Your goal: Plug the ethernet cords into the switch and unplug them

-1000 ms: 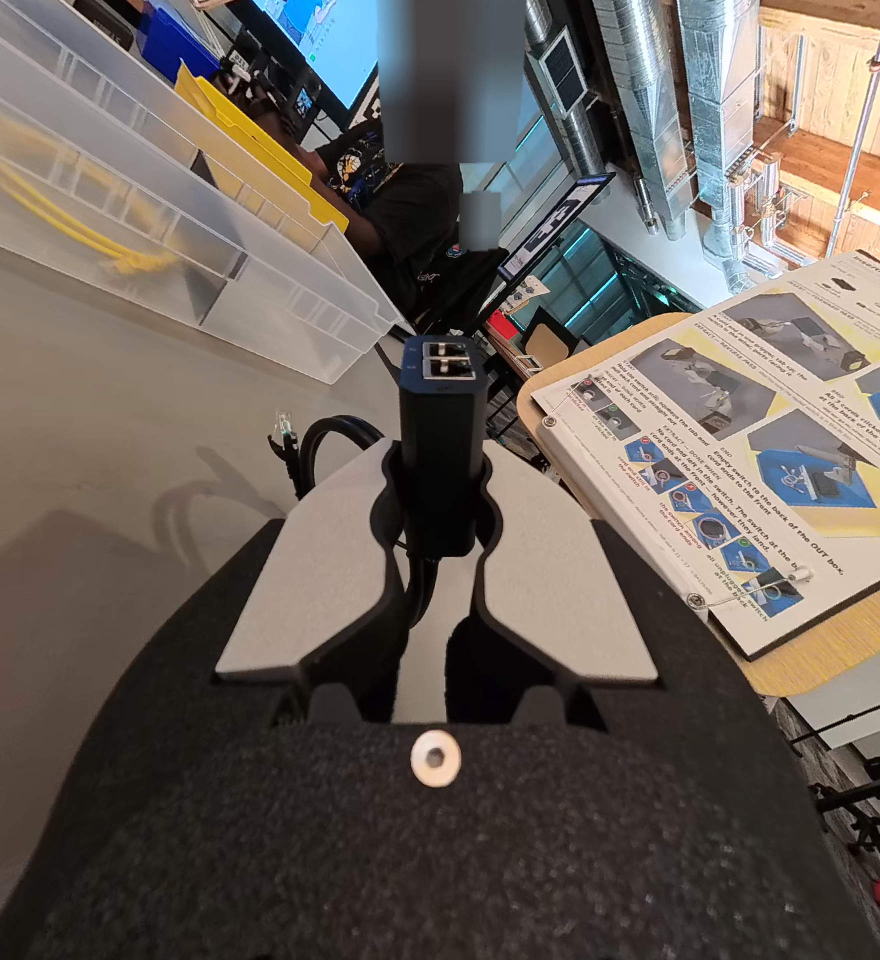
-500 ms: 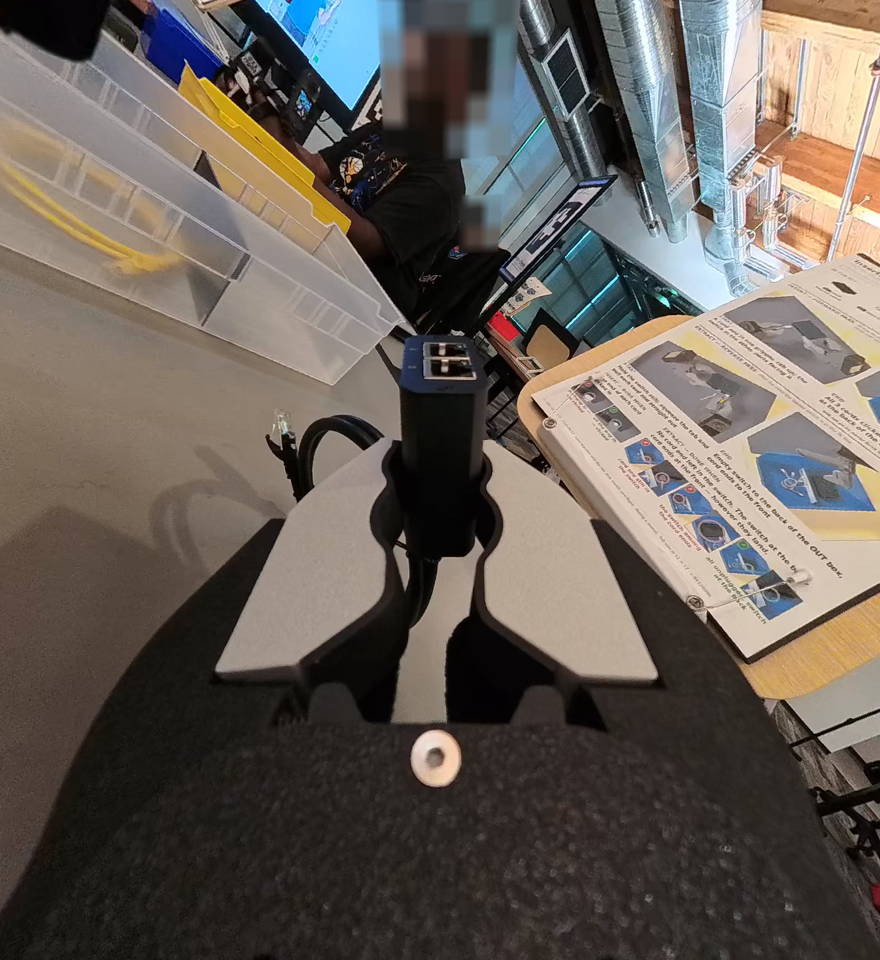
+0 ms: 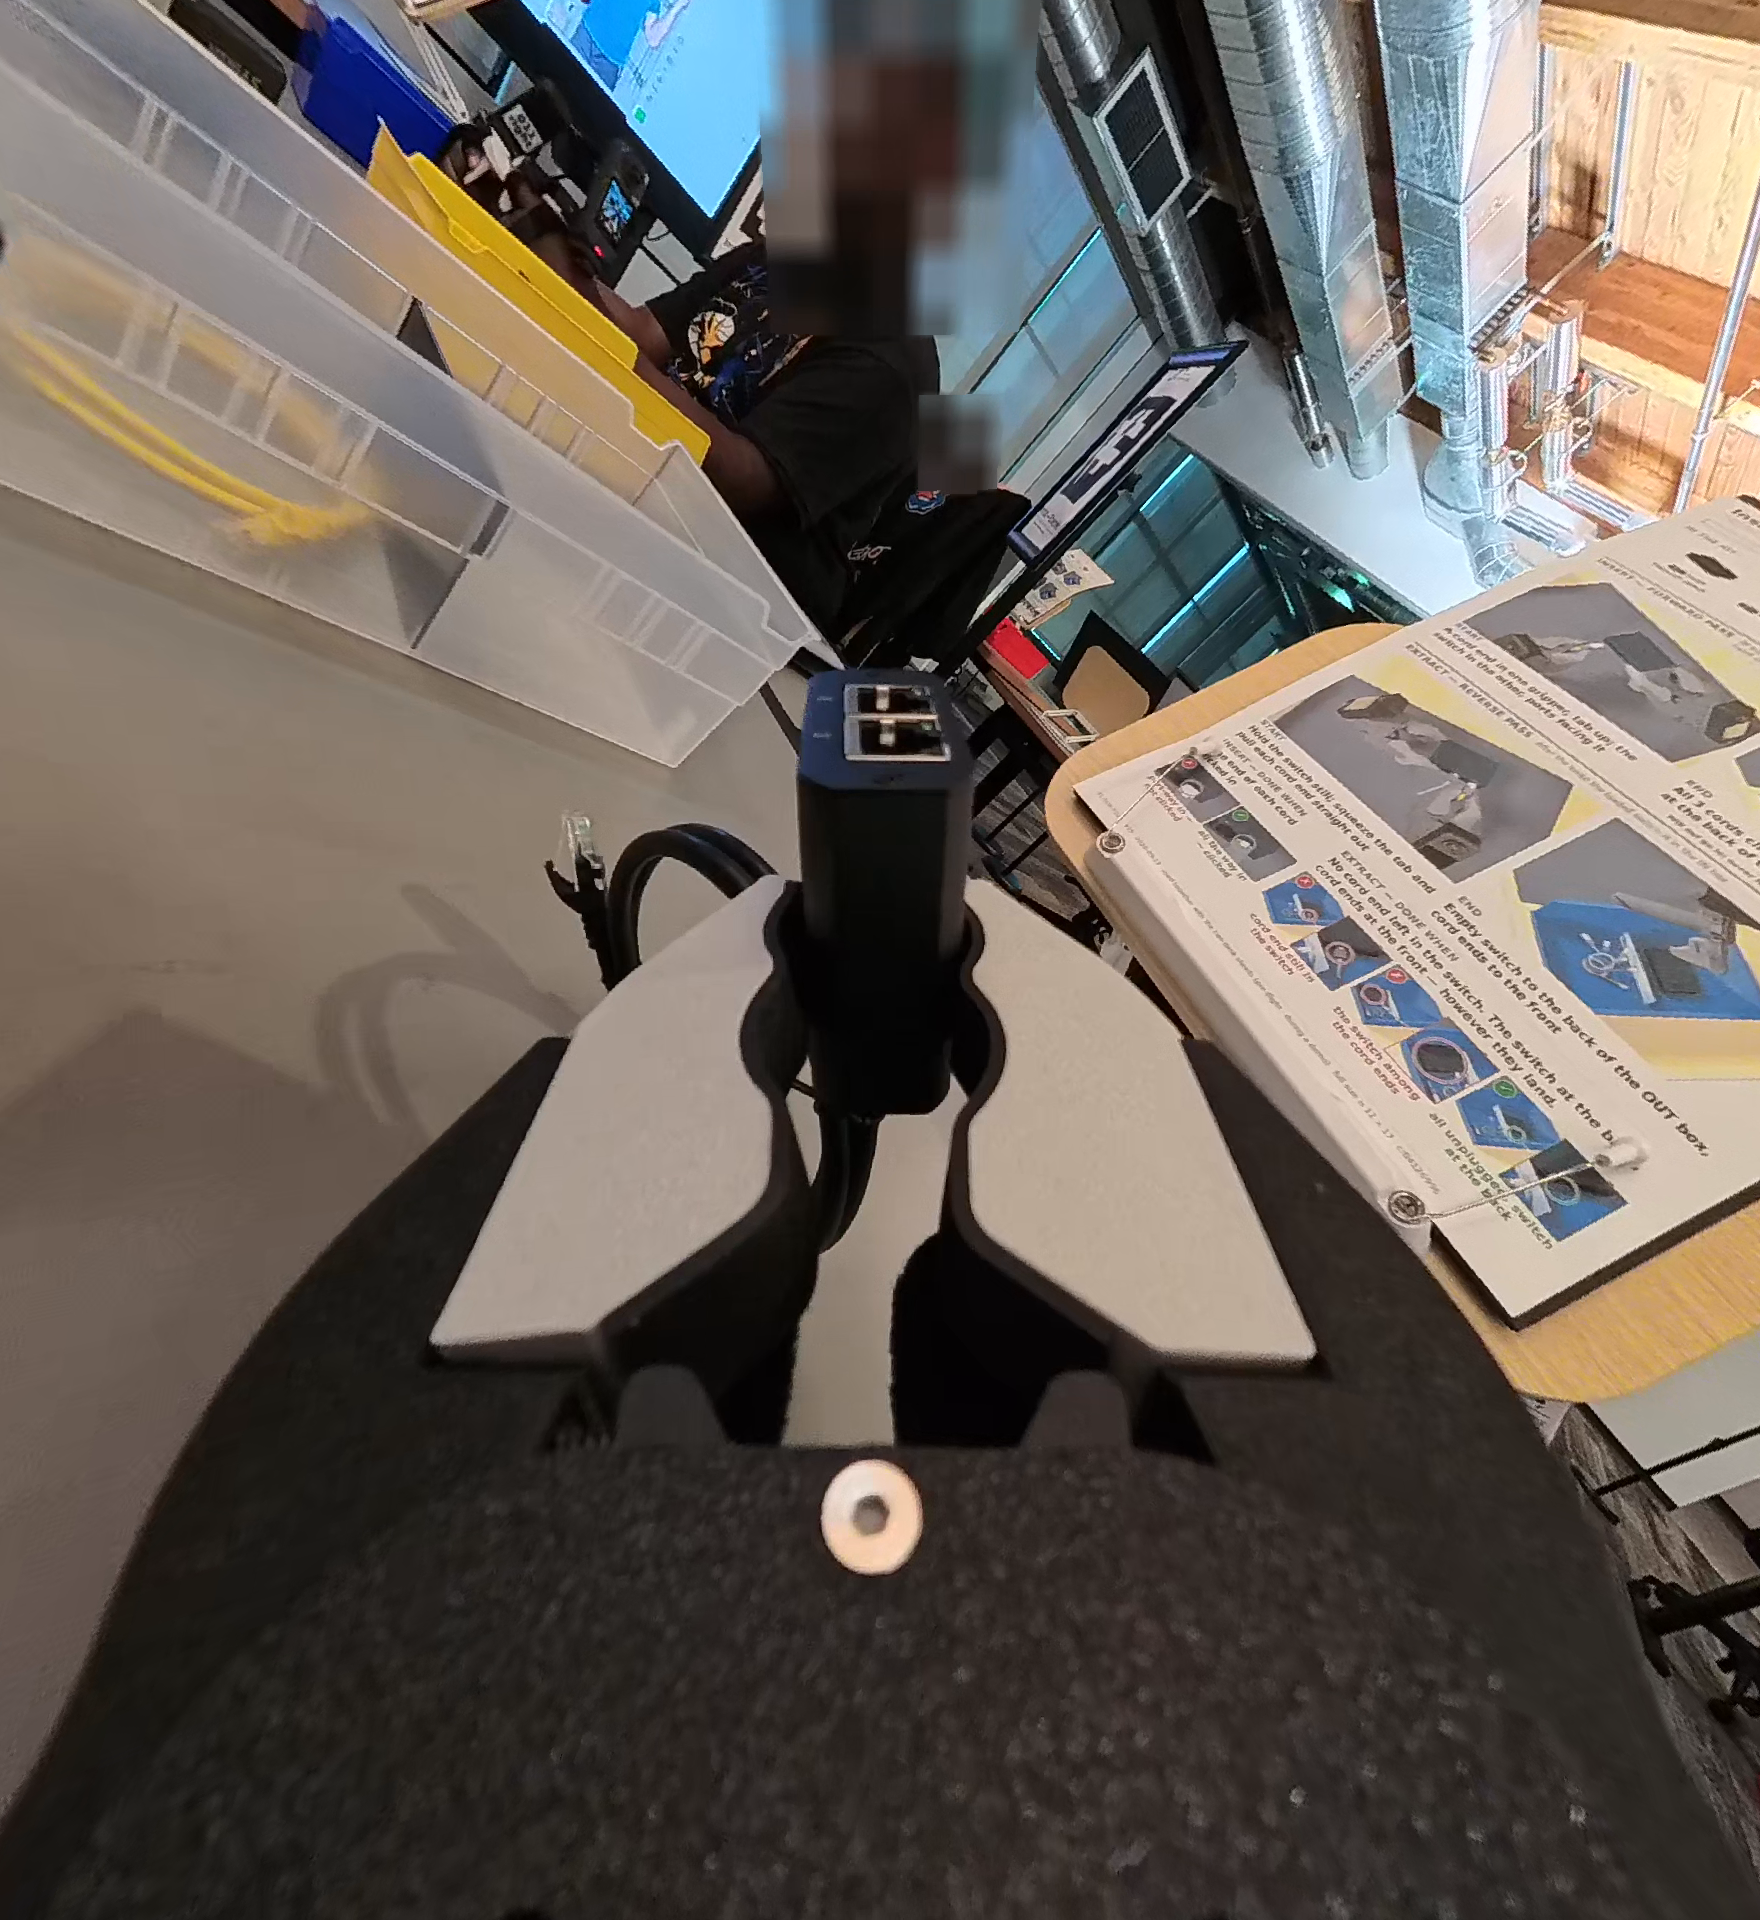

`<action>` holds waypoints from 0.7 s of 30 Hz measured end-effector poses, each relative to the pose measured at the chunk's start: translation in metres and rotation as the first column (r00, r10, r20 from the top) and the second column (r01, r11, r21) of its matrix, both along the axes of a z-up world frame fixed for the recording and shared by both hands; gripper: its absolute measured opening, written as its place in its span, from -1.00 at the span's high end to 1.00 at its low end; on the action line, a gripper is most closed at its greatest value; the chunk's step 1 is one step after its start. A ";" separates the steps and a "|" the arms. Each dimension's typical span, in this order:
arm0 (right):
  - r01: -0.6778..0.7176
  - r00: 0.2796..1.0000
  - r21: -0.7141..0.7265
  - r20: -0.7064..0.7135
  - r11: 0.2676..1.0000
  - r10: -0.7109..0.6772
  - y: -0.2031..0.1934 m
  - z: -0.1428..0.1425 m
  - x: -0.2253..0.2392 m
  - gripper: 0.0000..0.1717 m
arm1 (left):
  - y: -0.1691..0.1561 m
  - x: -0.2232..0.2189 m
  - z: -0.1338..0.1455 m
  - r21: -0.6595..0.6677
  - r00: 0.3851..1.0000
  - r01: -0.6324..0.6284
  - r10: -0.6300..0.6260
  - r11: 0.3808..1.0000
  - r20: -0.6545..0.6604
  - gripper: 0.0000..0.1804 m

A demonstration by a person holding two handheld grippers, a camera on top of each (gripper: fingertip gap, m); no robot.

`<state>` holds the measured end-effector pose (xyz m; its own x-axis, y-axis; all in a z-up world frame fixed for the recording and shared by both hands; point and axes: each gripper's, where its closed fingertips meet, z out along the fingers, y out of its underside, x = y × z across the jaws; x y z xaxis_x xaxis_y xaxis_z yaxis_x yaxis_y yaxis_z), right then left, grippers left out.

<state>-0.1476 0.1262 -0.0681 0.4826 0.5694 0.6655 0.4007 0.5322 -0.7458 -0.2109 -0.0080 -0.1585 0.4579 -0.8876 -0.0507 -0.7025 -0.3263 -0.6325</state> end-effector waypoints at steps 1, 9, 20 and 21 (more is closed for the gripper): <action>0.000 1.000 0.001 0.002 1.000 0.000 0.000 0.000 0.000 0.72 | 0.002 0.001 -0.008 -0.010 1.000 -0.011 0.011 1.000 0.006 0.53; -0.001 1.000 -0.004 -0.001 1.000 0.001 0.001 0.000 0.001 0.72 | 0.008 0.001 -0.027 -0.039 0.998 -0.035 0.038 0.999 0.055 0.57; -0.003 1.000 -0.001 0.003 1.000 0.003 0.000 0.000 0.001 0.72 | 0.002 0.015 -0.029 -0.097 0.985 0.010 0.006 0.995 0.172 0.63; -0.003 1.000 -0.002 0.002 1.000 0.003 0.000 0.000 0.001 0.72 | 0.002 0.015 -0.029 -0.115 0.982 0.009 0.013 0.993 0.190 0.63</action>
